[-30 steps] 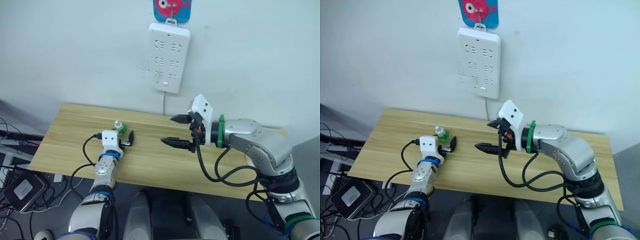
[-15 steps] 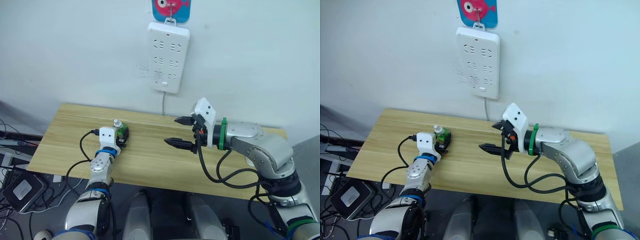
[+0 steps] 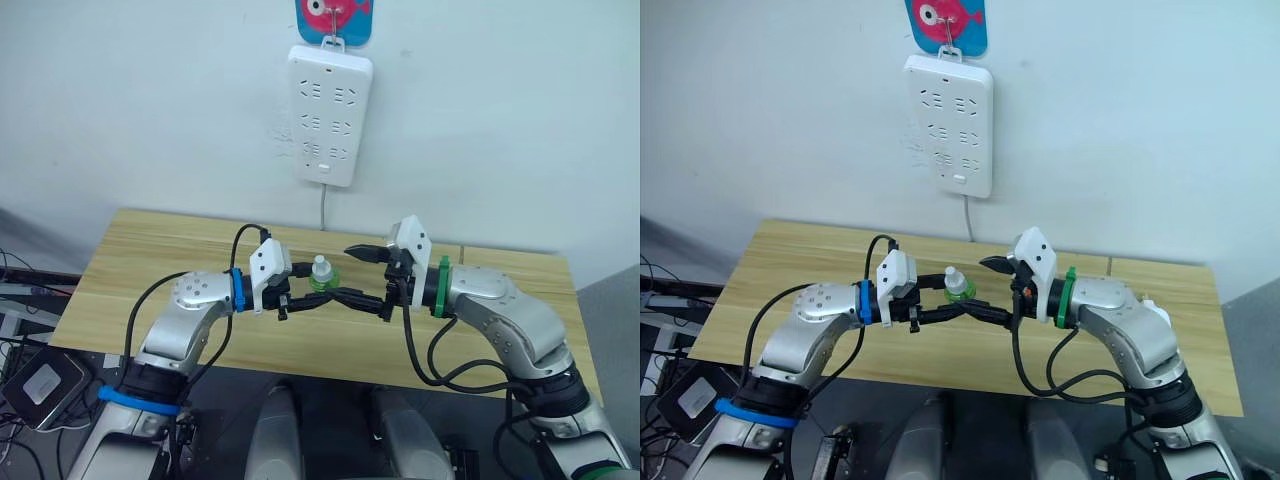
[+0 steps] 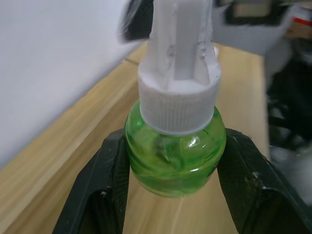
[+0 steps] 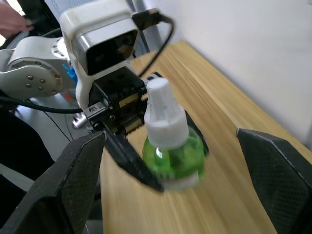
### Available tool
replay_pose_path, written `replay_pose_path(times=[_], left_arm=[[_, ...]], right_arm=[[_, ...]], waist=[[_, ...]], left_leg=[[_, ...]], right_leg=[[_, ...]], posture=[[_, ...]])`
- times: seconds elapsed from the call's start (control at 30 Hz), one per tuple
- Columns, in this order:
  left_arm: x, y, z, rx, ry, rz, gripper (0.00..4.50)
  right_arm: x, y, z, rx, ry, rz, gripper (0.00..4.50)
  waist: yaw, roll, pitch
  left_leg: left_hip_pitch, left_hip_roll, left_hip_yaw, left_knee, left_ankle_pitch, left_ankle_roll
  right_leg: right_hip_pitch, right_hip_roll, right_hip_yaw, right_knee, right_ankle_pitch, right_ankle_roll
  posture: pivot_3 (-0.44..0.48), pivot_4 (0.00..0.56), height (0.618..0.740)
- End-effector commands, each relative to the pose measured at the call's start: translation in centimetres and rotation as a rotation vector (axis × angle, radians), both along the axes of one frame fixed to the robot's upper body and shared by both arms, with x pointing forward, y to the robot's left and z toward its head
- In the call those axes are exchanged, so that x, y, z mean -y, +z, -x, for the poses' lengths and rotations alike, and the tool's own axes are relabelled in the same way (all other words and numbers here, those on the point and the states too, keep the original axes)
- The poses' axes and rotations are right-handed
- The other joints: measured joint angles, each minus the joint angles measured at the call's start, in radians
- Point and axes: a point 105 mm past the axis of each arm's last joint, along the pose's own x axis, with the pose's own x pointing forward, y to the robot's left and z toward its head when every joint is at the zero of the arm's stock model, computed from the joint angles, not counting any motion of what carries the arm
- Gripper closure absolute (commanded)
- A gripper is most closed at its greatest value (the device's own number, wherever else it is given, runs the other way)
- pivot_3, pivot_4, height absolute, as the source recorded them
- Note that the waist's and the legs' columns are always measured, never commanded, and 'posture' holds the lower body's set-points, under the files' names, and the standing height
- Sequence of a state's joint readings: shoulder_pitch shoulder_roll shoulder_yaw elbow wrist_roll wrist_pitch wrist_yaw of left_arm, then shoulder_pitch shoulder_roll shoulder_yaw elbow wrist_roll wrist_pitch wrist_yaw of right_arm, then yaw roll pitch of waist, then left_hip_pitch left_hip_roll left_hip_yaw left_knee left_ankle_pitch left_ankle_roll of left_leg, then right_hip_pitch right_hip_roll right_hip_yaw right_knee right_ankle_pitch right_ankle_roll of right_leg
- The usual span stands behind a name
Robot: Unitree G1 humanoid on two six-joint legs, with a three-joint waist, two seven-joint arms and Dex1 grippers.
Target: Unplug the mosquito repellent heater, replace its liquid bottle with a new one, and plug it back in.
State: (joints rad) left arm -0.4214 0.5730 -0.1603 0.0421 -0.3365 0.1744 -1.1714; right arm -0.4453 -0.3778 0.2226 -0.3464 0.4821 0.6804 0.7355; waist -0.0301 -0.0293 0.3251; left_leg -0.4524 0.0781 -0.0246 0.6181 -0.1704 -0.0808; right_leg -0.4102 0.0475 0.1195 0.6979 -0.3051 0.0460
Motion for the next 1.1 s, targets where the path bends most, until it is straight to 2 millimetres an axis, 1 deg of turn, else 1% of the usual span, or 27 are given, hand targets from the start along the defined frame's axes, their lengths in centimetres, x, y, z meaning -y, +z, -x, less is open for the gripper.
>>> replay_pose_path(times=[0.03, 0.17, 0.27, 0.3, 0.43, 0.47, 0.53, 0.67, 0.7, 0.77, 0.83, 0.9, 0.93, 1.03, 1.1], left_arm=[[0.2, 0.8, 0.2, 0.010, -0.068, -0.009, 2.31], [0.2, 1.5, -0.4, 0.023, -0.083, -0.011, 2.31], [0.5, 1.7, -0.6, 0.022, -0.091, -0.007, 2.31], [0.6, 1.7, -0.7, 0.021, -0.093, -0.006, 2.31], [0.6, 1.6, -0.6, 0.022, -0.098, -0.004, 2.31], [0.7, 1.6, -0.6, 0.023, -0.098, -0.003, 2.31], [0.7, 1.7, -0.6, 0.027, -0.098, -0.002, 2.31], [0.6, 1.7, -0.1, 0.029, -0.103, 0.002, 2.31], [0.6, 1.7, 0.2, 0.028, -0.110, 0.002, 2.31], [0.9, 1.7, 0.9, 0.032, -0.135, 0.004, 2.31], [1.4, 1.7, 2.7, 0.028, -0.210, 0.002, 2.31], [1.9, 1.5, 4.6, 0.030, -0.304, -0.018, 2.31], [2.0, 1.5, 5.1, 0.029, -0.335, -0.025, 2.31], [2.1, 1.5, 6.6, 0.015, -0.431, -0.058, 2.31], [1.9, 1.3, 7.2, 0.001, -0.466, -0.080, 2.31]], right_arm=[[-0.6, 0.9, -0.1, 0.056, 0.000, -0.032, 0.00], [-0.8, 0.9, -0.3, 0.059, -0.017, -0.052, 0.00], [-1.0, 1.1, -0.2, 0.043, -0.016, -0.081, 0.59], [-1.0, 1.1, -0.1, 0.034, -0.015, -0.094, 0.84], [-1.1, 0.7, 0.2, 0.030, -0.002, -0.080, 2.39], [-1.1, 0.6, 0.2, 0.030, 0.000, -0.075, 2.78], [-1.0, 0.5, 0.1, 0.027, -0.003, -0.074, 3.43], [-1.0, 1.1, 0.0, 0.025, 0.011, -0.097, 3.42], [-1.1, 1.5, 0.2, 0.025, 0.033, -0.105, 3.42], [-1.3, 2.3, 0.7, 0.035, 0.104, -0.105, 3.42], [-1.8, 3.4, 2.2, 0.047, 0.275, -0.096, 3.42], [-2.1, 3.9, 3.8, 0.073, 0.466, -0.069, 3.42], [-2.2, 4.0, 4.3, 0.074, 0.535, -0.060, 3.42], [-2.5, 3.6, 5.7, 0.061, 0.772, 0.000, 3.42], [-2.7, 3.0, 5.5, 0.081, 0.843, 0.038, 3.42]], waist=[[0.000, 0.000, 0.000], [0.000, 0.000, 0.000], [0.000, 0.000, 0.000], [0.000, 0.000, 0.000], [-0.001, 0.000, 0.000], [-0.001, 0.000, 0.000], [0.000, 0.000, 0.000], [0.000, 0.000, 0.000], [0.000, 0.000, 0.000], [0.000, 0.000, 0.000], [0.002, 0.000, 0.000], [0.003, 0.000, 0.000], [0.004, 0.000, 0.000], [0.009, 0.000, 0.000], [0.012, 0.000, 0.000]], left_leg=[[0.000, 0.000, 0.000, 0.000, 0.000, 0.000], [-0.001, 0.000, -0.001, -0.001, 0.000, 0.000], [-0.001, 0.000, -0.001, -0.002, 0.000, 0.000], [-0.001, 0.000, -0.001, -0.002, 0.000, 0.000], [-0.001, 0.000, -0.001, -0.003, 0.000, 0.000], [-0.001, 0.000, -0.001, -0.003, 0.000, 0.000], [-0.001, 0.000, -0.001, -0.003, 0.000, 0.000], [-0.001, 0.000, -0.001, -0.003, 0.000, 0.000], [-0.001, 0.000, -0.001, -0.003, 0.000, 0.000], [-0.001, 0.000, -0.001, -0.003, 0.000, 0.000], [-0.001, 0.000, -0.001, -0.003, 0.000, 0.000], [-0.001, 0.000, -0.001, -0.003, 0.000, 0.000], [0.000, 0.000, -0.001, -0.003, 0.000, 0.000], [0.001, 0.000, -0.003, -0.003, 0.000, 0.000], [0.000, 0.000, -0.003, -0.003, 0.000, 0.000]], right_leg=[[0.000, 0.000, 0.000, 0.000, 0.000, 0.000], [-0.001, 0.000, -0.001, 0.000, 0.001, -0.001], [-0.001, 0.000, -0.002, 0.000, 0.001, -0.003], [-0.001, 0.000, -0.002, 0.000, 0.001, -0.003], [-0.001, 0.000, -0.002, 0.000, 0.002, -0.003], [-0.001, 0.000, -0.002, 0.000, 0.002, -0.003], [-0.001, 0.000, -0.002, 0.000, 0.002, -0.003], [-0.001, 0.000, -0.002, 0.000, 0.002, -0.003], [-0.001, 0.000, -0.002, 0.000, 0.002, -0.003], [-0.001, 0.000, -0.002, 0.000, 0.002, -0.003], [-0.001, 0.000, -0.002, 0.001, 0.002, -0.004], [-0.001, 0.000, -0.002, 0.001, 0.002, -0.004], [0.000, 0.000, -0.002, 0.001, 0.002, -0.004], [0.000, 0.000, -0.004, 0.001, 0.002, -0.004], [0.000, 0.000, -0.004, 0.001, 0.002, -0.003]], posture=[[0.017, 0.271, 0.740], [0.002, 0.268, 0.740], [-0.001, 0.269, 0.740], [-0.002, 0.270, 0.740], [-0.002, 0.270, 0.740], [0.010, 0.275, 0.740], [0.020, 0.276, 0.740], [0.040, 0.278, 0.740], [0.040, 0.278, 0.740], [0.069, 0.278, 0.740], [0.081, 0.279, 0.740], [0.094, 0.277, 0.740], [0.109, 0.272, 0.740], [0.119, 0.272, 0.740], [0.128, 0.265, 0.740]])
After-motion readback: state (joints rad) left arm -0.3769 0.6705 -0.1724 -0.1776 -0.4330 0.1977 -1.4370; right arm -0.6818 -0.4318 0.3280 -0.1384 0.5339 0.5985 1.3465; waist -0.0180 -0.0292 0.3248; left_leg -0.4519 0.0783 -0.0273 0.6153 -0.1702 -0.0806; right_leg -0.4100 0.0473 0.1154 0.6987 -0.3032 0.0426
